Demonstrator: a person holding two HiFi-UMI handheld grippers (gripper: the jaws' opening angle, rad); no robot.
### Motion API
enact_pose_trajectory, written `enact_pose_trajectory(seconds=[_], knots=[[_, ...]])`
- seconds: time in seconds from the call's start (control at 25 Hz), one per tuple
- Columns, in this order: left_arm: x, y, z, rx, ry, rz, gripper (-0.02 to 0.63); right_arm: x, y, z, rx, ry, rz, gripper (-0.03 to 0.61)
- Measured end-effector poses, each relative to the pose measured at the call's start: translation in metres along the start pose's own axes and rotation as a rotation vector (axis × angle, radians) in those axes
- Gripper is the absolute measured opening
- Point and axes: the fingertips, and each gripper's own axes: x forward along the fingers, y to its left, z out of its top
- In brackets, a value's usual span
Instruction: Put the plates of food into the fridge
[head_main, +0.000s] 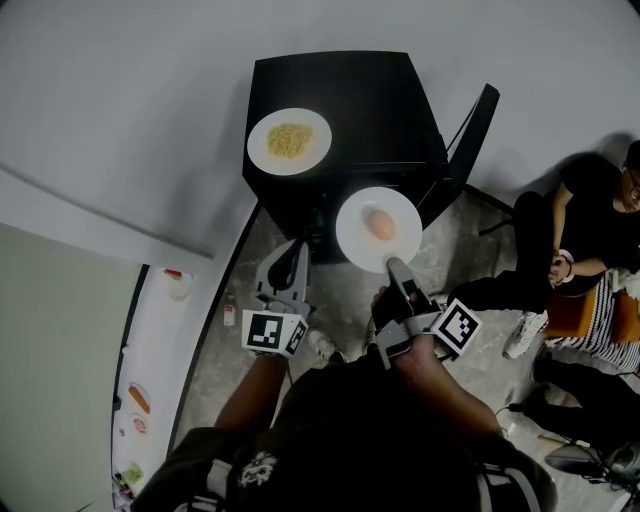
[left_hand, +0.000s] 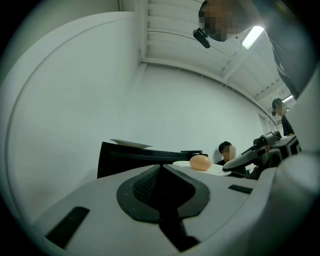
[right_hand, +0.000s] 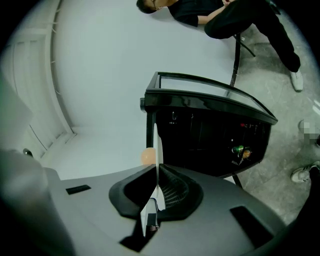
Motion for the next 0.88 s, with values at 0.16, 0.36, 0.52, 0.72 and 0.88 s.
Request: enact_pose_trajectory(seconds=[0.16, 0.36, 0.52, 0.72, 0.88], knots=[[0.004, 0.007, -0.012, -0.001, 0.028, 0.0, 0.031, 0.008, -0.029, 0.003, -0.01, -0.008, -0.048, 0.034], [0.008, 0.013, -0.026, -0.008, 0.05, 0.0, 0.031, 0.019, -0.055, 0.008, -0.015, -0.022, -0.085, 0.034], [0.012, 0.018, -0.033, -0.012, 0.063, 0.006, 0.031, 0.033, -0.074, 0.014, -0.027, -0.026, -0.114, 0.034], [0.016, 0.026, -0.037, -0.011, 0.073, 0.022, 0.031, 0.054, -0.092, 0.027, -0.025, -0.044, -0.134, 0.034], [0.021, 0.029, -0.039, -0.014, 0.079, 0.033, 0.031, 0.071, -0.096, 0.035, -0.03, -0.046, -0.132, 0.034]])
